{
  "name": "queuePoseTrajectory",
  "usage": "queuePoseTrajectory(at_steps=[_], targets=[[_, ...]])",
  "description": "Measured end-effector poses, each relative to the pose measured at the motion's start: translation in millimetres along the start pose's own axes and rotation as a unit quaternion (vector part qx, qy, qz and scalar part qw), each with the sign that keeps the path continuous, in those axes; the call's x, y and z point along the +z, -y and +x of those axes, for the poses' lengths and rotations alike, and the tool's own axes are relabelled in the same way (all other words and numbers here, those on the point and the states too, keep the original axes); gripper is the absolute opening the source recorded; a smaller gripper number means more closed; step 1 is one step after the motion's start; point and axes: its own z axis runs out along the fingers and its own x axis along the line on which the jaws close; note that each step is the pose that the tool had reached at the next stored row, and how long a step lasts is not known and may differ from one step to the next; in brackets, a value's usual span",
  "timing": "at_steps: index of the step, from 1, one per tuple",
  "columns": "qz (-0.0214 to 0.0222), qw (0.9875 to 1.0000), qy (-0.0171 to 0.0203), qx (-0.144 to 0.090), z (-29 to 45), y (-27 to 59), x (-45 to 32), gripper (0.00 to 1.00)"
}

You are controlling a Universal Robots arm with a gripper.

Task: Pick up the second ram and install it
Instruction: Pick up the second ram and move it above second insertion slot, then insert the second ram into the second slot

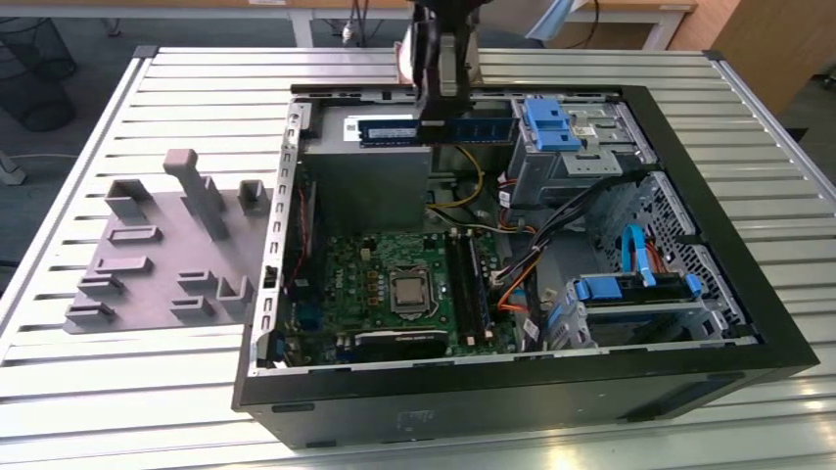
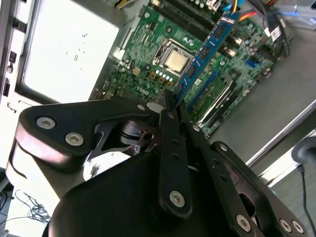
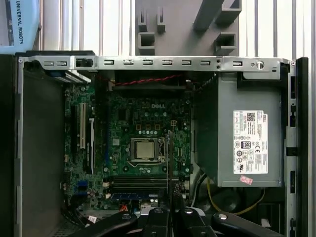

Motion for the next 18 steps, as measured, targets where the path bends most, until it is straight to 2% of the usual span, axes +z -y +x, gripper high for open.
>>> queuePoseTrajectory(at_steps=[3,5,18], targets=[[0.0000,1.0000,0.0000,0.000,-0.1,10.0,-0.2,0.14],[0.0000,1.0000,0.0000,0.000,-0.1,13.1,-0.3,0.14],[0.0000,1.0000,0.0000,0.000,-0.2,13.7,-0.2,0.14]])
